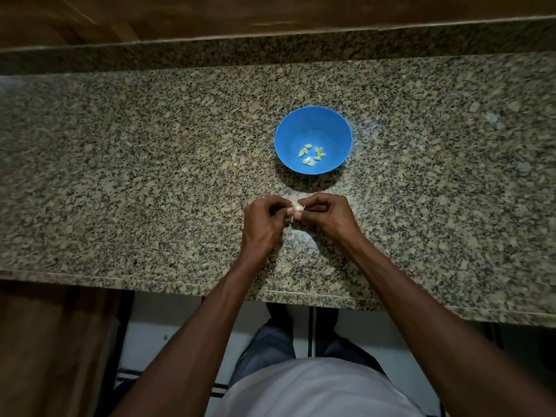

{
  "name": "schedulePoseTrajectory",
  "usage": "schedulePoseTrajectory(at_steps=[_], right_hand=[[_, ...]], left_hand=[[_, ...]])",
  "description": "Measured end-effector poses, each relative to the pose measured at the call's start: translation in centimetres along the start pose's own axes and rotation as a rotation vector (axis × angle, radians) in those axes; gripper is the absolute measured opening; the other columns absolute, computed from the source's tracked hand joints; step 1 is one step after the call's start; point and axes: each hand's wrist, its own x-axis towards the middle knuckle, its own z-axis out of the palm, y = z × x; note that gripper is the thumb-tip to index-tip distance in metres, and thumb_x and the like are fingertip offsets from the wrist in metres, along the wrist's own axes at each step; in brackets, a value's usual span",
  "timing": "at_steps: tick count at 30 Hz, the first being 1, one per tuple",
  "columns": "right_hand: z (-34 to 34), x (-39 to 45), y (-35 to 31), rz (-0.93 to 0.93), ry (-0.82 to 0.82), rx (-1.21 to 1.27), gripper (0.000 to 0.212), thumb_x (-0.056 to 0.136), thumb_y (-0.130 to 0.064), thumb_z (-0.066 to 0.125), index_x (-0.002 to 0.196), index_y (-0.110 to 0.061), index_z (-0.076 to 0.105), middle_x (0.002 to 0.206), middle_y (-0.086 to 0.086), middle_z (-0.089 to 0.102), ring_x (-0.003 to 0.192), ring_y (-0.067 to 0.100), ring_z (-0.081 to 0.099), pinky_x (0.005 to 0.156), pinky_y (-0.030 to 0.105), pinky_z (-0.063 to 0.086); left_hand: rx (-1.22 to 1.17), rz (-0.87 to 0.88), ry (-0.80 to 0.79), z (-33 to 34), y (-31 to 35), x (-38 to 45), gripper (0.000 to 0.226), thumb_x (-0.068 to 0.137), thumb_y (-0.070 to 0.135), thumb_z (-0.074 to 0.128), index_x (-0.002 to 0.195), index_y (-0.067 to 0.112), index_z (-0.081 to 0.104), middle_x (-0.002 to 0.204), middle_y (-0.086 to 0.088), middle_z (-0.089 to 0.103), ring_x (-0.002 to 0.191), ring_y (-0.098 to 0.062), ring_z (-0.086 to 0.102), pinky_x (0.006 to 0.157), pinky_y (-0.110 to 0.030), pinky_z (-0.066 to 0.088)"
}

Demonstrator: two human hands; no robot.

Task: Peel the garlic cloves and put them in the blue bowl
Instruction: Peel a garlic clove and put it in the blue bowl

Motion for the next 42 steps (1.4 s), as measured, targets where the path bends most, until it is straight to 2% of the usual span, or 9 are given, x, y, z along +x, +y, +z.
schedulePoseTrajectory(at_steps=[4,10,15,18,24,29,33,39,42], right_hand=[[0.4,-0.1,0.4,0.015,0.044,-0.026,0.041,0.064,-0.025,0.100,0.096,-0.007,0.081,0.094,0.016,0.080,0.093,0.035,0.079,0.086,0.058,0.063],[0.2,-0.1,0.1,-0.040,0.108,-0.162,0.024,0.085,-0.016,0.086,0.108,-0.010,0.081,0.090,0.006,0.081,0.080,0.022,0.079,0.080,0.047,0.065],[0.3,0.6,-1.9,-0.231,0.032,-0.540,0.026,0.097,-0.018,0.073,0.117,-0.002,0.078,0.111,0.014,0.079,0.099,0.022,0.075,0.089,0.043,0.061],[0.5,0.7,-2.5,-0.345,0.023,-0.743,0.031,0.098,-0.012,0.069,0.128,-0.008,0.074,0.122,0.018,0.072,0.105,0.025,0.069,0.088,0.034,0.056],[-0.2,-1.6,-1.8,-0.130,-0.008,-0.486,0.024,0.097,-0.032,0.074,0.115,-0.017,0.082,0.104,-0.002,0.081,0.092,0.008,0.076,0.082,0.034,0.064],[-0.3,-2.9,-2.3,0.188,-0.040,0.067,0.016,0.100,-0.010,0.069,0.108,0.001,0.078,0.091,0.016,0.078,0.081,0.023,0.074,0.080,0.035,0.064],[-0.9,-3.0,-2.9,0.378,-0.058,0.285,0.011,0.097,-0.005,0.072,0.104,0.002,0.076,0.087,0.012,0.077,0.078,0.015,0.074,0.077,0.026,0.064],[-1.7,-3.0,-2.8,0.327,-0.063,0.164,0.009,0.085,0.001,0.082,0.093,-0.002,0.078,0.092,0.017,0.078,0.084,0.025,0.077,0.082,0.035,0.066],[-2.1,-2.4,-2.2,0.055,0.017,-0.307,0.010,0.089,-0.007,0.078,0.097,-0.010,0.082,0.088,0.009,0.080,0.083,0.027,0.078,0.080,0.043,0.066]], left_hand=[[0.154,0.090,0.006,0.6,0.6,-0.5,0.015,0.098,0.001,0.061,0.104,0.005,0.074,0.094,-0.005,0.075,0.084,-0.014,0.071,0.072,-0.027,0.062],[0.198,0.033,-0.056,0.6,0.1,-0.5,0.011,0.103,0.005,0.056,0.102,0.010,0.066,0.093,-0.003,0.070,0.083,-0.015,0.066,0.071,-0.037,0.059],[-0.386,-0.358,0.040,-1.3,-0.6,-1.3,0.017,0.097,0.010,0.072,0.113,0.009,0.070,0.103,-0.007,0.075,0.097,-0.023,0.074,0.087,-0.038,0.063],[-0.595,-0.382,-0.007,-2.0,-0.3,-2.2,0.026,0.096,0.002,0.072,0.121,0.007,0.070,0.100,-0.011,0.076,0.090,-0.023,0.076,0.084,-0.035,0.063],[-0.635,-0.343,-0.015,-1.2,0.8,-2.9,0.021,0.090,0.004,0.079,0.111,0.002,0.075,0.101,-0.019,0.079,0.089,-0.028,0.076,0.084,-0.038,0.064],[-0.622,-0.283,-0.015,0.3,1.8,-3.1,0.022,0.087,-0.003,0.079,0.107,-0.008,0.075,0.103,-0.019,0.078,0.087,-0.021,0.077,0.073,-0.029,0.062],[-0.464,-0.154,-0.031,0.4,1.3,-2.7,0.015,0.084,0.002,0.082,0.099,0.001,0.080,0.098,-0.010,0.080,0.095,-0.022,0.077,0.085,-0.033,0.063],[-0.347,-0.033,-0.090,0.8,0.4,-2.5,0.013,0.087,0.002,0.080,0.100,0.005,0.081,0.098,-0.006,0.080,0.096,-0.021,0.077,0.088,-0.036,0.062],[-0.220,-0.060,-0.007,1.0,0.0,-2.7,0.017,0.087,0.006,0.082,0.103,0.011,0.078,0.098,0.003,0.078,0.092,-0.008,0.074,0.080,-0.028,0.063]])
